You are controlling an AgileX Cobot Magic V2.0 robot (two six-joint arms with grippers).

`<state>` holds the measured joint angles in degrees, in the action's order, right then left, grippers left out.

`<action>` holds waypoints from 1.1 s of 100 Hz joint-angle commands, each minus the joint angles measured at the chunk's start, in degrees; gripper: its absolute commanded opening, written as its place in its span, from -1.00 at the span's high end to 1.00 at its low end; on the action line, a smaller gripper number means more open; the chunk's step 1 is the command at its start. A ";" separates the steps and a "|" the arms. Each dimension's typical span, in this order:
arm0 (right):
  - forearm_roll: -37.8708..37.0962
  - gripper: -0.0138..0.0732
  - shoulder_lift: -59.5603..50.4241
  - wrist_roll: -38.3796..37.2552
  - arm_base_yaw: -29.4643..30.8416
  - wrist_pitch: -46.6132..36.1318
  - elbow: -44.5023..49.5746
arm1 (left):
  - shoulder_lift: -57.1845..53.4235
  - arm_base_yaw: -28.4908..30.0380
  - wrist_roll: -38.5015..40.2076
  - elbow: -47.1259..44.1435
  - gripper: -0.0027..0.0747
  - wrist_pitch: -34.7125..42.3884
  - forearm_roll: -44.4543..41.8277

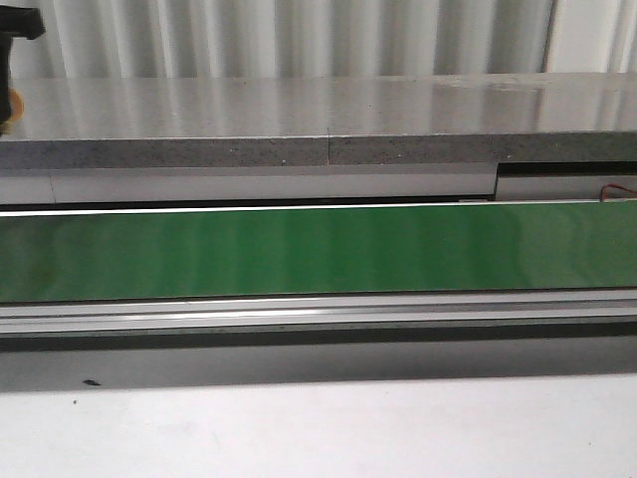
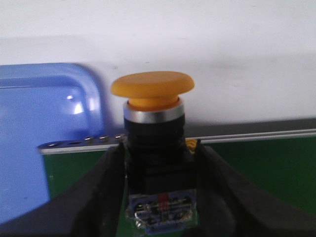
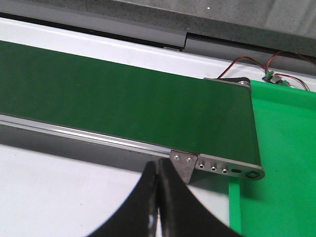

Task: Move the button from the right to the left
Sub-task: 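Lift the button with the left gripper and move it over the blue tray, then lower the button into the blue tray and open the left gripper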

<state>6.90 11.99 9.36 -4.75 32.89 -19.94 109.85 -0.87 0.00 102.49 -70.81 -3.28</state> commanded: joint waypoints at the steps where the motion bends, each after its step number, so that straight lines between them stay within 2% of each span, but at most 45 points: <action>1: -0.45 0.84 0.39 0.38 0.05 -4.22 -1.32 | -3.65 2.75 -0.61 1.86 0.50 -1.68 -1.25; 12: -0.45 0.84 0.39 0.38 0.05 -4.22 -1.32 | -3.65 5.65 -1.17 1.01 0.50 -1.68 -1.55; 29: -0.45 0.84 0.39 0.38 0.05 -4.22 -1.32 | -3.65 9.03 -8.47 -2.51 0.50 -1.68 -3.32; 72: -0.45 0.84 0.39 0.38 0.05 -4.22 -1.32 | -2.23 21.05 -9.23 -10.21 0.50 -1.22 -5.65; 110: -0.45 0.84 0.39 0.38 0.05 -4.22 -1.32 | 4.41 23.03 -16.49 -10.49 0.47 1.35 -5.34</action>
<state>6.90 11.99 9.36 -4.75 32.89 -19.94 116.52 22.13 -14.89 90.87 -70.00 -8.84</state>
